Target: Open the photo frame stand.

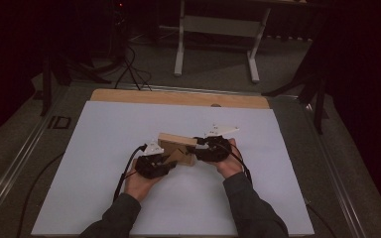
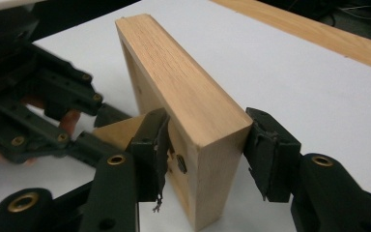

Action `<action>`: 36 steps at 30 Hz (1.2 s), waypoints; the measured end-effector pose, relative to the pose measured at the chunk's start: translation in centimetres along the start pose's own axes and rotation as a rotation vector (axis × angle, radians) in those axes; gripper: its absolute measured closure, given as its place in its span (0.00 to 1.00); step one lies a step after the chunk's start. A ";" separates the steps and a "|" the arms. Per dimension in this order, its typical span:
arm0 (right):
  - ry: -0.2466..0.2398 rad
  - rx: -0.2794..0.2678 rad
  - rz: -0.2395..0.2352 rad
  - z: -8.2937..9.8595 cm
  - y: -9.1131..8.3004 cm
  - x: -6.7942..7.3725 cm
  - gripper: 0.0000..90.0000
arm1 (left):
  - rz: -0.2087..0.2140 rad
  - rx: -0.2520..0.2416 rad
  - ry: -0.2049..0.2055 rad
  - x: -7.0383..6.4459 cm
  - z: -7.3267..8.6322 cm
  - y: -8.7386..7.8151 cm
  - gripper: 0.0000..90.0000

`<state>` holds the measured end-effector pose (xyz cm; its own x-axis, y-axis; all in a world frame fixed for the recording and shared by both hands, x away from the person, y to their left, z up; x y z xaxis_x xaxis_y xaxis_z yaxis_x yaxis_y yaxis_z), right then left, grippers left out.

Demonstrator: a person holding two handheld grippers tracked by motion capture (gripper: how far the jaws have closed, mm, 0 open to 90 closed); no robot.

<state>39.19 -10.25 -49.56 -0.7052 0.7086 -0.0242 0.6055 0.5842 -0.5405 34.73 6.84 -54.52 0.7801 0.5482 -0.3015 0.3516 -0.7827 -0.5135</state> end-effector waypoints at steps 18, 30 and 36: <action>-0.017 -0.024 -0.013 1.0 -0.8 2.1 0.53 | 0.028 0.007 -0.040 -0.4 0.8 -0.4 0.74; -0.028 -0.020 -0.046 1.8 -1.3 3.4 0.49 | 0.028 0.010 -0.035 -0.9 1.1 -1.0 0.75; -0.057 -0.004 -0.058 2.1 -1.5 4.2 0.46 | 0.032 0.016 -0.027 -1.3 1.4 -1.3 0.74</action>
<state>34.57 -9.01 -50.67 -0.7592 0.6495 -0.0408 0.5643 0.6257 -0.5387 32.50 7.58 -54.62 0.7767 0.5306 -0.3394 0.3180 -0.7955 -0.5158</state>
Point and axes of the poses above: each handheld gripper's, and its own axes: y roughly forward along the jaws, z roughly out of its underside, x roughly to its left, the point moved 5 cm from there along y, roughly forward along the jaws, and after that the axes turned 13 degrees about z, right-handed, at the moved point
